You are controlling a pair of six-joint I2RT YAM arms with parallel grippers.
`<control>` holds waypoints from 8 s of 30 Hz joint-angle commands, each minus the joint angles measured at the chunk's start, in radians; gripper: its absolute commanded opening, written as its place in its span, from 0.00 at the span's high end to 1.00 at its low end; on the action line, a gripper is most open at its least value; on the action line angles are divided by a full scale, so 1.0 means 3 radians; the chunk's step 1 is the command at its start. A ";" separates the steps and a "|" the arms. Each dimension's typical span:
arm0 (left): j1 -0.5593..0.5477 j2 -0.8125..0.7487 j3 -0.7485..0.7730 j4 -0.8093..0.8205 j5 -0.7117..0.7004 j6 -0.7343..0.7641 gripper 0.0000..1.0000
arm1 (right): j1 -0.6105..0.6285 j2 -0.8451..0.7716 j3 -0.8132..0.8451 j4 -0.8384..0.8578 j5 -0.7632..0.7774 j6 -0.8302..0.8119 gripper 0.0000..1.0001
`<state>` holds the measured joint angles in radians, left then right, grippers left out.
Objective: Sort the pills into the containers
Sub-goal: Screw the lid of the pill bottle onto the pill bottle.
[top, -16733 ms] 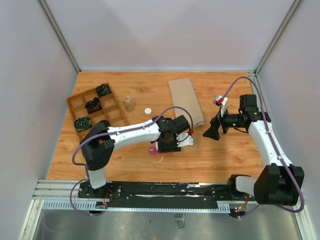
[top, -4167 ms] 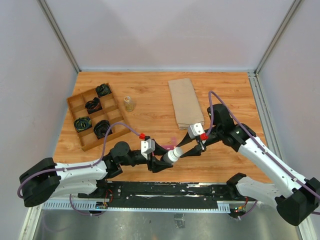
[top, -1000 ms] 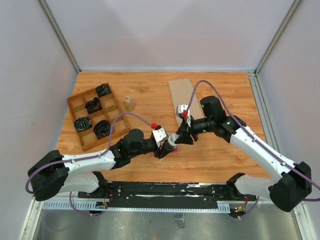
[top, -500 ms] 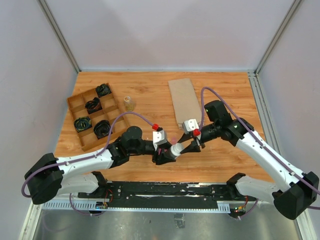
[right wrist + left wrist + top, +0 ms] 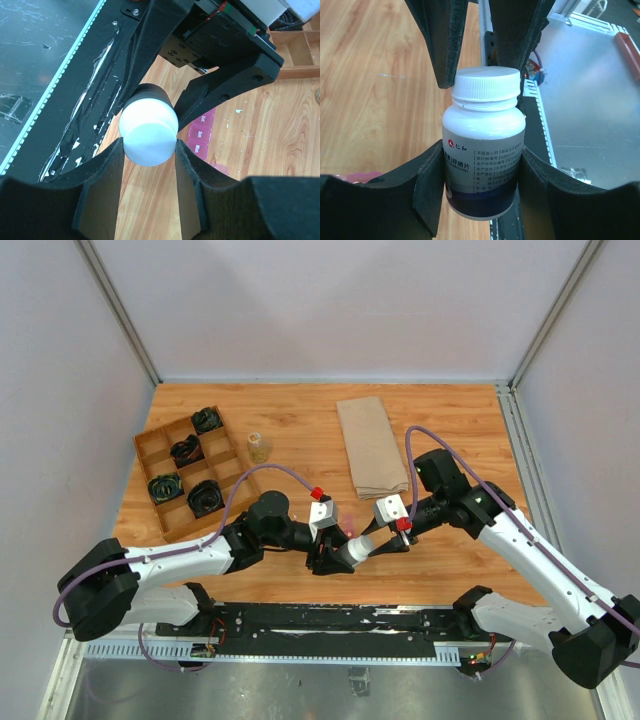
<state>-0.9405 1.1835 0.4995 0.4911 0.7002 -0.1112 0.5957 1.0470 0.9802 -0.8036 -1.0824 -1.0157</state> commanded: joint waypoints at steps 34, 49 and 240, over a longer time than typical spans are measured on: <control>0.0010 0.0280 0.0443 0.0286 0.0770 -0.0306 1.00 | -0.0089 0.0010 -0.0194 -0.0324 -0.0121 -0.0994 0.68; 0.0027 0.0260 0.0602 -0.0309 -0.0730 0.0247 1.00 | -0.0070 0.0906 0.0318 -0.0177 0.0359 0.0527 0.73; -0.0181 0.0184 -0.0412 0.1254 -0.0272 -0.0059 1.00 | 0.0187 0.0427 0.0021 -0.0233 -0.0115 -0.0148 0.66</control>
<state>-0.9852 1.3041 0.3847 0.7738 0.7219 -0.1539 0.6289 1.1614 0.9714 -0.9356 -1.1671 -1.2255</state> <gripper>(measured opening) 0.561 0.431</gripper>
